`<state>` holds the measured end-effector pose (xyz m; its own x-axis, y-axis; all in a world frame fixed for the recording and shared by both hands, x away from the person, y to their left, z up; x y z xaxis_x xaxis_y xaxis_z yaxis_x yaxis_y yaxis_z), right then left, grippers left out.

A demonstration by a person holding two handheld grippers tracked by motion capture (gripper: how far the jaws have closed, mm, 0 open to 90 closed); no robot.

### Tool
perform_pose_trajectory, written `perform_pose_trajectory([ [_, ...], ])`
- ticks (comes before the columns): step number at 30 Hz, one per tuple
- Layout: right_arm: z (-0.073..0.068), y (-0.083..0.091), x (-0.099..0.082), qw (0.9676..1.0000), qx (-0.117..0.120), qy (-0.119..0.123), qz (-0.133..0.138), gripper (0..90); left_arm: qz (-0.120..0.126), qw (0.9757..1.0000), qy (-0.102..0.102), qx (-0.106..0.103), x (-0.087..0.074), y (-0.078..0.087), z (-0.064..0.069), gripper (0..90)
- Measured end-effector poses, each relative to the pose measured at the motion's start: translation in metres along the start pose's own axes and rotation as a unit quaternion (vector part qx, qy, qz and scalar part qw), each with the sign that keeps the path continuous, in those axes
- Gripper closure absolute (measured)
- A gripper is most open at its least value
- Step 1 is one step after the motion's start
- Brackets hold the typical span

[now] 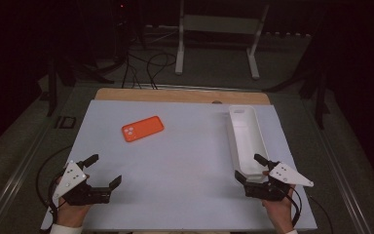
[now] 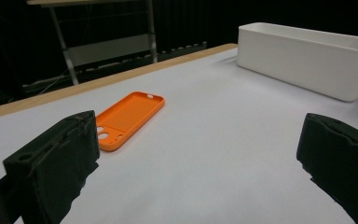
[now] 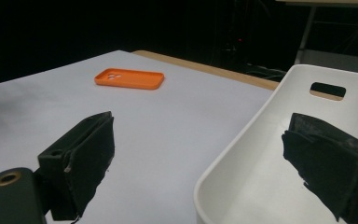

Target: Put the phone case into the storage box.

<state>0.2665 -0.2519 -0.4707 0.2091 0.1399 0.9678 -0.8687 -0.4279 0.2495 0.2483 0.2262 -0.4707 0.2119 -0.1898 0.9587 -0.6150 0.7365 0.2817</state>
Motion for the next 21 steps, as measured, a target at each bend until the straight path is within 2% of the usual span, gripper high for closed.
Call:
perform_pose_trajectory([
  [21, 0.0002, -0.0009, -0.0007, 1.0000, 0.000, -0.006, -0.003, 8.5, -0.002, 1.0000, 0.001, 0.007, -0.0007, 0.0011, -0.0018, 0.0],
])
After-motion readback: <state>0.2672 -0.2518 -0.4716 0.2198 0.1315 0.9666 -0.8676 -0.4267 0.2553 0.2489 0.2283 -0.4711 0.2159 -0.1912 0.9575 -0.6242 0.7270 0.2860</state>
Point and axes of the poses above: each handheld gripper's, and its own axes: y roughly backward along the jaws, x roughly out of its top, z roughly to its right, the point moved 4 cm from there along -y, roughly forward along the jaws, and after that the axes turned 12 degrees about -x, right-handed, at the moved point
